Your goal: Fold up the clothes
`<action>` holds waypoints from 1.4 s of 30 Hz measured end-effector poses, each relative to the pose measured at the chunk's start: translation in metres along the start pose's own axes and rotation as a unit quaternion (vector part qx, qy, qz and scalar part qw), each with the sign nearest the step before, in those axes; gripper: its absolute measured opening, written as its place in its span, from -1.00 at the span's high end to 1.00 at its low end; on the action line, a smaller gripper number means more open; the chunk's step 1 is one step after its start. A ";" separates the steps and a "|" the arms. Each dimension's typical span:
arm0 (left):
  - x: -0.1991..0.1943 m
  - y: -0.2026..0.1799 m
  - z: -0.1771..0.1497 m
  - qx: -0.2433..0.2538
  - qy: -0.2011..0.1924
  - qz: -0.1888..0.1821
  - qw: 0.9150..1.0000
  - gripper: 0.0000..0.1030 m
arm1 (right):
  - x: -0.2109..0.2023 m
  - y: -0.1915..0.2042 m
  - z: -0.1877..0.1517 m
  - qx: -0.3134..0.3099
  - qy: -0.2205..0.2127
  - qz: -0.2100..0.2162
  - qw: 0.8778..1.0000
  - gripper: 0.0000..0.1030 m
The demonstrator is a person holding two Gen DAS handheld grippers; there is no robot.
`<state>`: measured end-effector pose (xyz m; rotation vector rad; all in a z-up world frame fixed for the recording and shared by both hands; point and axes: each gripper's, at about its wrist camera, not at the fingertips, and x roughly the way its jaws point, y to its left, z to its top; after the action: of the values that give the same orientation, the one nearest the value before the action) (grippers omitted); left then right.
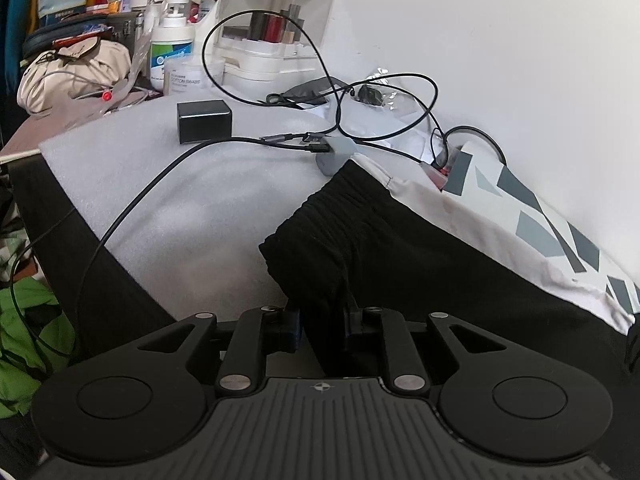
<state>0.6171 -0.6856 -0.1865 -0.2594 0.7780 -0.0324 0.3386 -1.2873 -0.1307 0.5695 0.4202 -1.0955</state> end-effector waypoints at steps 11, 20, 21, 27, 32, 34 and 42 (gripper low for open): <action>0.005 0.001 -0.003 -0.007 0.013 0.004 1.000 0.59 | -0.023 -0.066 0.001 0.183 -0.010 0.091 0.979 0.12; -0.001 -0.021 -0.014 0.029 0.054 -0.011 0.998 -0.30 | -0.042 -0.078 0.004 0.155 0.037 0.046 0.986 -0.77; -0.006 -0.023 -0.016 0.024 0.063 -0.017 0.998 -0.30 | -0.048 -0.080 0.006 0.155 0.039 0.051 0.986 -0.78; -0.064 -0.055 -0.028 0.043 0.050 -0.095 0.993 -0.30 | -0.060 -0.107 0.050 0.206 0.022 0.068 0.976 -0.75; -0.089 -0.120 -0.038 0.152 0.070 -0.292 0.942 -0.30 | -0.040 -0.132 0.107 0.254 0.020 0.091 0.963 -0.63; -0.093 -0.150 -0.050 0.199 0.102 -0.360 0.906 -0.29 | -0.025 -0.139 0.129 0.263 0.033 0.103 0.959 -0.56; -0.122 -0.274 -0.144 0.338 0.190 -0.481 0.787 0.00 | 0.037 -0.149 0.202 0.193 0.062 0.142 0.969 -0.52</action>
<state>0.4477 -0.9673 -0.1340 0.0718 0.9097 -1.3554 0.2260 -1.4894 -0.0269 1.0143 0.2228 -0.8696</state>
